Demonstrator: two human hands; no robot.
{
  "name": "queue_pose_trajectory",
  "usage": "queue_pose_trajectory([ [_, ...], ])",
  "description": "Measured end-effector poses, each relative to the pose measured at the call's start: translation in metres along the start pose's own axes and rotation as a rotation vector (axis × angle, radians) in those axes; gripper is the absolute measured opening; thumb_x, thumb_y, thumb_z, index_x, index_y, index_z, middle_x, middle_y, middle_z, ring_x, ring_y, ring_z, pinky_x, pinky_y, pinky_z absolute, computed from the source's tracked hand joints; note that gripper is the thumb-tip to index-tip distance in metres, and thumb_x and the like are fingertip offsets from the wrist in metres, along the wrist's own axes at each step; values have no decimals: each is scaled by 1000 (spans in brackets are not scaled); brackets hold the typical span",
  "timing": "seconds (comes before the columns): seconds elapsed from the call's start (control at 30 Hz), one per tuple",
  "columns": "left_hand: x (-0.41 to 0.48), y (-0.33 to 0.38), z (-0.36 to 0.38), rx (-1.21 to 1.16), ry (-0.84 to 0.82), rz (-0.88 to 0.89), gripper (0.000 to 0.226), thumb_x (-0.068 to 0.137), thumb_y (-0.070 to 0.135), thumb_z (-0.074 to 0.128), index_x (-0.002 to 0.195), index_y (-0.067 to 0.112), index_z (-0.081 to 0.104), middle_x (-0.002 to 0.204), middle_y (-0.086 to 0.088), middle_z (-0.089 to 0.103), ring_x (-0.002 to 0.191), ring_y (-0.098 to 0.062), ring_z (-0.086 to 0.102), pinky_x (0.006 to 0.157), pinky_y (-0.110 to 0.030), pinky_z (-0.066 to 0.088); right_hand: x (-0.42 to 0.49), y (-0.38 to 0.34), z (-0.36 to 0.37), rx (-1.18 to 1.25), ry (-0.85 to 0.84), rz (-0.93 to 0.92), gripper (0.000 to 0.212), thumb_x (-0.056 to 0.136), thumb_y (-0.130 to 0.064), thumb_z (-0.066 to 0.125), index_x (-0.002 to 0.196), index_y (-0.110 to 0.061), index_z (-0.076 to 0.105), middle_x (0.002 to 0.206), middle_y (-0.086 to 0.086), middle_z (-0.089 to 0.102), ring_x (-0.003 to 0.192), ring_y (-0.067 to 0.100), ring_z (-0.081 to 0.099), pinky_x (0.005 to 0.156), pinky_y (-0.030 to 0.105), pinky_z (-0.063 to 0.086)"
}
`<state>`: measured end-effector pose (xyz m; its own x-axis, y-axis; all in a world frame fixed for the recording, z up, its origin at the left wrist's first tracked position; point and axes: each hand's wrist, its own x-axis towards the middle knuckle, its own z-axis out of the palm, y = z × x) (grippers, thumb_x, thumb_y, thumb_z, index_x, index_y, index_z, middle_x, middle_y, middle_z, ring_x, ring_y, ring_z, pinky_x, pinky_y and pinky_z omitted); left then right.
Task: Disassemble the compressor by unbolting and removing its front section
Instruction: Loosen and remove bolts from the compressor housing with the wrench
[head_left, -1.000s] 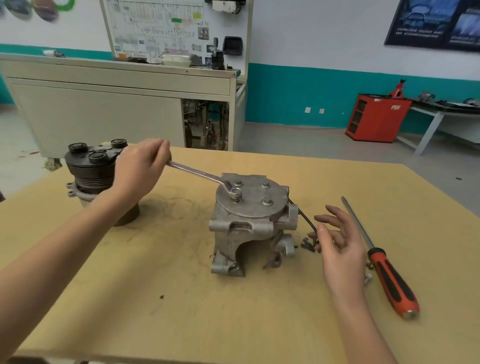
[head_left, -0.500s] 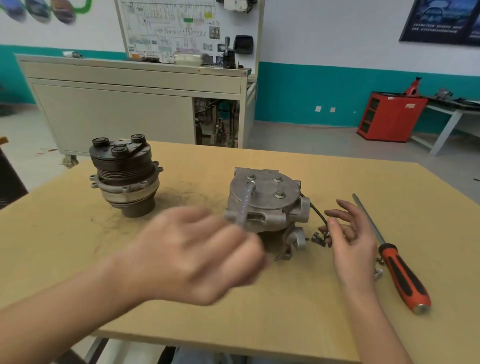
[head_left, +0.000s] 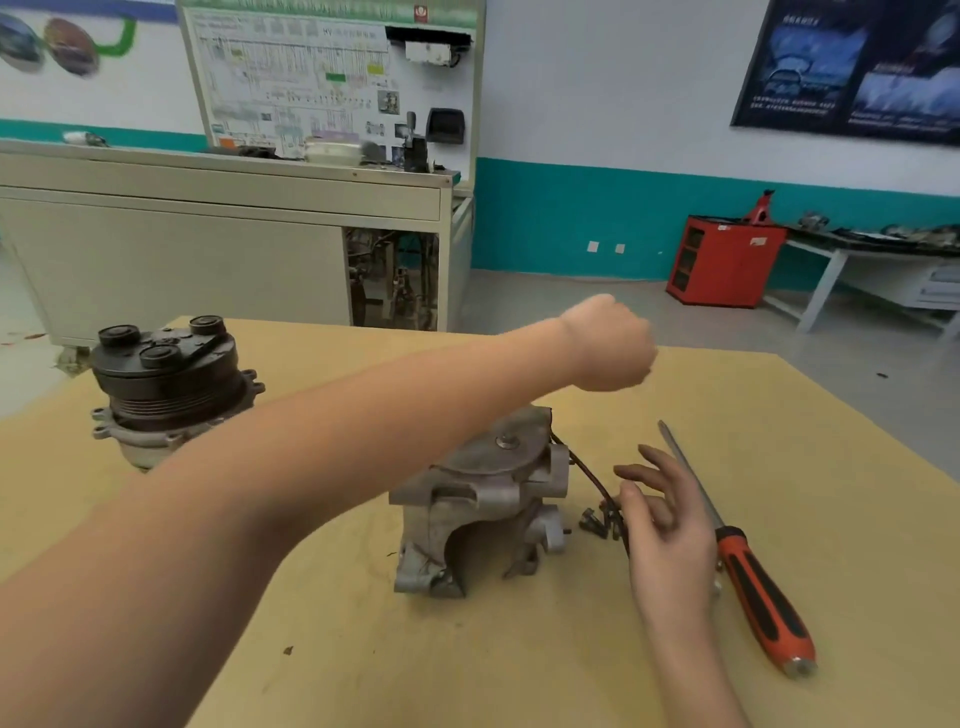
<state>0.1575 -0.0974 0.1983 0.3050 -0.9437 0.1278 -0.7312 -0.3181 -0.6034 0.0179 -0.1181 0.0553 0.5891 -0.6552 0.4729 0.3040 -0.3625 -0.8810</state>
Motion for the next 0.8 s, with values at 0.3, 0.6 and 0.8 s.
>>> queue_pose_trajectory([
  [0.3,-80,-106,87,-562,46,-696,45,102,36,34,81,8,61,75,-8,63,62,-19,57,54,-27,42,-2,3,2,-35,0,-23,41,90,-4,55,105,-42,53,96,-14,65,70,-1,61,58,7,45],
  [0.6,-257,-77,100,-607,635,-912,48,99,35,40,72,8,70,53,0,58,52,-20,55,53,-30,42,-3,3,3,-68,-50,-47,43,90,-8,56,105,-48,53,95,-18,65,74,11,64,59,15,48],
  [0.8,-292,-12,68,-471,1000,-647,46,103,15,38,80,-5,72,74,-12,70,71,-6,57,56,-32,44,-2,5,4,-82,-48,-30,44,91,-9,55,102,-51,52,94,-17,66,75,13,66,61,14,49],
])
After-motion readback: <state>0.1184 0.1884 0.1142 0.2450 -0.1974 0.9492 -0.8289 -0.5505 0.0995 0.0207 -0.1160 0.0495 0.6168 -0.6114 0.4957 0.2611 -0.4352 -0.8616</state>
